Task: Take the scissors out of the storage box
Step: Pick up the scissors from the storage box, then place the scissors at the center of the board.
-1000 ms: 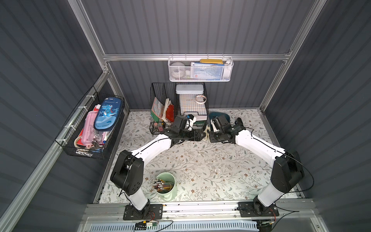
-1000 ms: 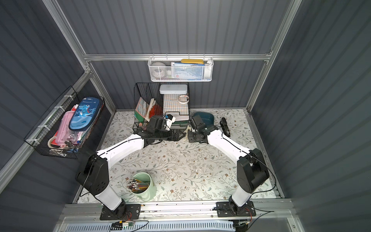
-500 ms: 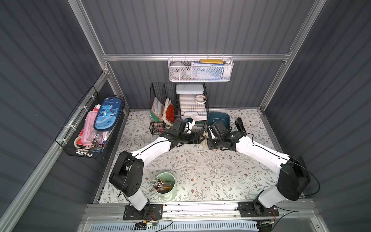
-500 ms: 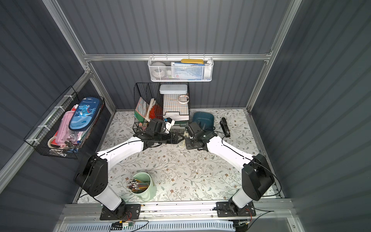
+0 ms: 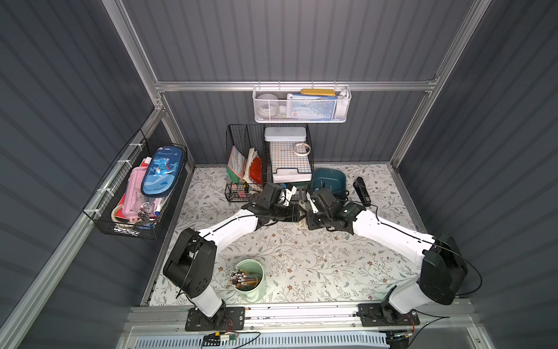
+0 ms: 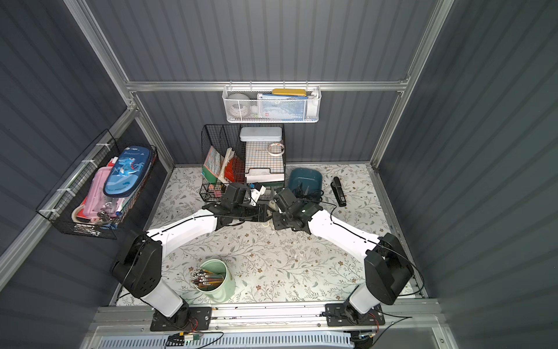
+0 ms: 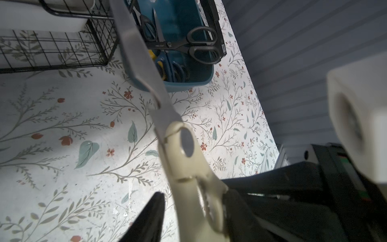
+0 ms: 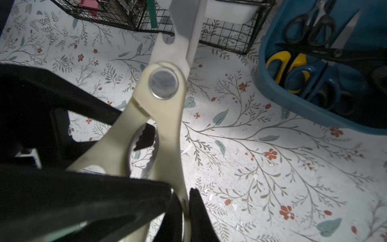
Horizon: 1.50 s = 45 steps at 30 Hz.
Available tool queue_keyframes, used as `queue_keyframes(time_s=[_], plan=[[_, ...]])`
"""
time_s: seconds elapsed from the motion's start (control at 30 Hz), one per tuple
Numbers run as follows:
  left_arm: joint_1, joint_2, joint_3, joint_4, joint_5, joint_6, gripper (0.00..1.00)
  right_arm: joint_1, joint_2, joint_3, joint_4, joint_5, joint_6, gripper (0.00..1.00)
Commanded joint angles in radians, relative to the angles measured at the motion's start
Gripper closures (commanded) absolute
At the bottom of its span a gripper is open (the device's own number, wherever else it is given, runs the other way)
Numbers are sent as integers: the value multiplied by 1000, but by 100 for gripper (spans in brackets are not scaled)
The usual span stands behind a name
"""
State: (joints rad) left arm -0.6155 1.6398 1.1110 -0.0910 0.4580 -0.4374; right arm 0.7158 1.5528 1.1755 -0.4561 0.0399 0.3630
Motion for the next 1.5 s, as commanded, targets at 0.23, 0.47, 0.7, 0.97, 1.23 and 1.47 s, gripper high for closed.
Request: queue_keyframes(time_s=[0.23,0.47,0.7,0.97,1.23,1.47], plan=[[30,-52,-61,-81,-23,45,85,6,38,2,116,-33,22,85],[230,-55,-149,-73,18,58,83,-21,0,-10,81,35,3,53],[344,53,-146,-206,27,124,81,-45,-28,-19,61,42,-22,50],[421,69,-199,-289,73,190,80,-47,-1,-20,63,19,-28,50],[424,112,-198,-353,38,223,76,-69,36,10,54,21,-21,49],[424,106,-169,-392,-44,221,62,-148,35,43,7,35,-39,49]])
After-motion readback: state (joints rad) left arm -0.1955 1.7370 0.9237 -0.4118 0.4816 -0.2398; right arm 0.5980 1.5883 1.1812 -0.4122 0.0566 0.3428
